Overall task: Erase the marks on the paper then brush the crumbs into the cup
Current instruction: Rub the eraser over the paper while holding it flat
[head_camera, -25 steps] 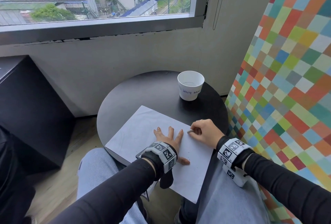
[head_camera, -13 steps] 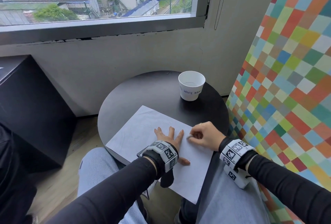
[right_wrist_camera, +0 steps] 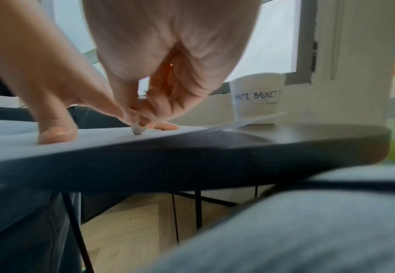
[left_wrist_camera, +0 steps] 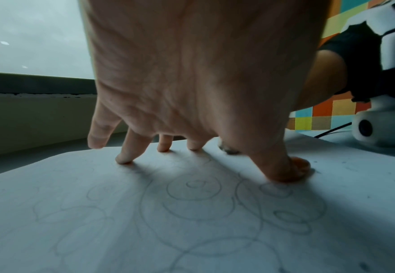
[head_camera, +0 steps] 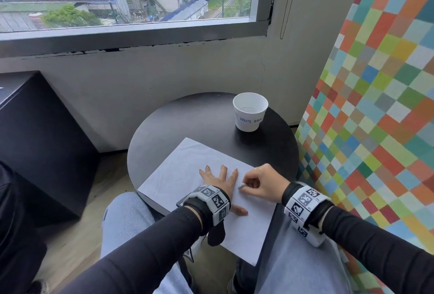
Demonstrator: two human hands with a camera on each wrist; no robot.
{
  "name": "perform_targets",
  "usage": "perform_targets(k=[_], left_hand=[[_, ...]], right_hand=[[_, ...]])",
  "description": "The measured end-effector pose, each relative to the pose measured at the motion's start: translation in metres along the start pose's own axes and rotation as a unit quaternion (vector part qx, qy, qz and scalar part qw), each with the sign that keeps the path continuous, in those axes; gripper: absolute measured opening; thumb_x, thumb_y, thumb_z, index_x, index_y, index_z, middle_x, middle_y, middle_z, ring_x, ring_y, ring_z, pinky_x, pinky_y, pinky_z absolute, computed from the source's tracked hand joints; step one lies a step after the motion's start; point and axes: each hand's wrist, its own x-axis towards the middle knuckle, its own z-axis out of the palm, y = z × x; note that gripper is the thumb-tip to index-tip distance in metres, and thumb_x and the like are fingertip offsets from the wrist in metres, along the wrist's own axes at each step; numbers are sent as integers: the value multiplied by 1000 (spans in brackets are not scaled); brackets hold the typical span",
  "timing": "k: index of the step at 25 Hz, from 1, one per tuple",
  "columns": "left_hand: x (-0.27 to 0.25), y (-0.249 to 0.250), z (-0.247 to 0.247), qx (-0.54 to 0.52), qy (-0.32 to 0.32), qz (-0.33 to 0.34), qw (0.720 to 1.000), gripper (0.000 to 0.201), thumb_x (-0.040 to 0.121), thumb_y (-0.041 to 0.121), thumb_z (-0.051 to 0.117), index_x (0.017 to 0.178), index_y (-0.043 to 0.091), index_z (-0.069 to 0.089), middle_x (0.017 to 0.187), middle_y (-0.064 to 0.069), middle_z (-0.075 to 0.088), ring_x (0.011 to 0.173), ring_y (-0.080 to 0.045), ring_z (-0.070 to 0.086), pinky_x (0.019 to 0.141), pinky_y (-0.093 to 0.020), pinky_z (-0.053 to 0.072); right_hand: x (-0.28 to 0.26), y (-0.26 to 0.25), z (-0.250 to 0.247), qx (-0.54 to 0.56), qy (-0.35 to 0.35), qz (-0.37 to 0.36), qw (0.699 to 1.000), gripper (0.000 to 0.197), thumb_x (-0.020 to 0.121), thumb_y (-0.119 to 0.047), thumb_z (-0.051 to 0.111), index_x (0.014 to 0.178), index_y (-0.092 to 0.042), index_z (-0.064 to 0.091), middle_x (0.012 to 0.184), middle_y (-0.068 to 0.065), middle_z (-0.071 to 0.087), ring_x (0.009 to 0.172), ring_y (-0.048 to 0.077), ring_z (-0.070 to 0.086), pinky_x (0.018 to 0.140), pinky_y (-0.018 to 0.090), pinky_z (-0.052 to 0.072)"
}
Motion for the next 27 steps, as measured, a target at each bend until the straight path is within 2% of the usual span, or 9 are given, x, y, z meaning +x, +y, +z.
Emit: perform_targets(k=[3,6,10,13,15,17,20,23,27], left_hand=[[-1,-1,3,-7,3,-5,1000,124,74,88,44,155,19,-18,164,-9,-9,145,-54,-3,115,-65,4],[-1,0,2,-1,0,-10,1000,127,74,89,41,155,12,-19,164,-8,-12,146,-53,-4,116,-65,4],[-1,0,3,4,0,-16,1000,129,73,91,38,154,6,-18,165,-7,-13,146,-52,-4,116,-64,5],[-1,0,3,1,-3,-12,1000,130,73,91,38,154,5,-19,164,-8,-13,146,-52,-5,117,-63,5],[-1,-1,1,-10,-10,-9,1000,133,71,90,45,154,6,-18,164,-8,-11,146,-52,-4,118,-61,6],[-1,-5,-1,-19,-15,0,1000,140,67,85,60,155,6,-16,164,-10,-5,146,-53,0,118,-59,12],[1,-10,-4,0,-21,22,1000,147,63,74,75,154,5,-18,162,-10,-2,145,-55,4,118,-58,16],[2,-13,-4,14,-20,23,999,149,61,72,77,154,7,-19,163,-9,-10,145,-54,4,119,-57,15],[5,-16,0,11,2,33,999,148,58,75,77,155,12,-15,164,-9,-14,147,-49,5,119,-57,10]], right_hand=[[1,0,-1,-12,27,16,999,14,77,-22,74,69,-11,69,56,-7,57,53,6,47,57,14,34],[0,-5,3,-9,-7,-11,1000,14,79,-24,73,72,-12,71,58,-5,59,54,9,50,55,12,35],[3,-4,-3,-29,30,20,999,16,78,-20,73,68,-10,68,56,-11,50,53,6,45,56,16,34],[-2,-10,5,-9,-13,-16,1000,15,79,-21,73,69,-12,68,55,-11,52,53,7,46,55,7,31],[2,-6,4,-18,14,14,1000,16,79,-22,73,69,-10,68,52,-13,48,49,3,44,55,8,30],[7,-3,1,-36,44,32,998,17,80,-19,73,68,-8,66,53,-15,45,51,2,41,58,15,32],[2,-10,5,-16,11,-13,1000,16,80,-21,70,68,-11,66,56,-6,54,54,5,44,57,14,33],[-4,-8,4,-5,-31,-36,999,16,80,-27,71,71,-14,68,59,-7,59,56,6,47,57,7,33],[5,-7,4,-10,23,-24,999,13,78,-20,73,69,-13,66,58,-7,57,58,6,45,58,11,32]])
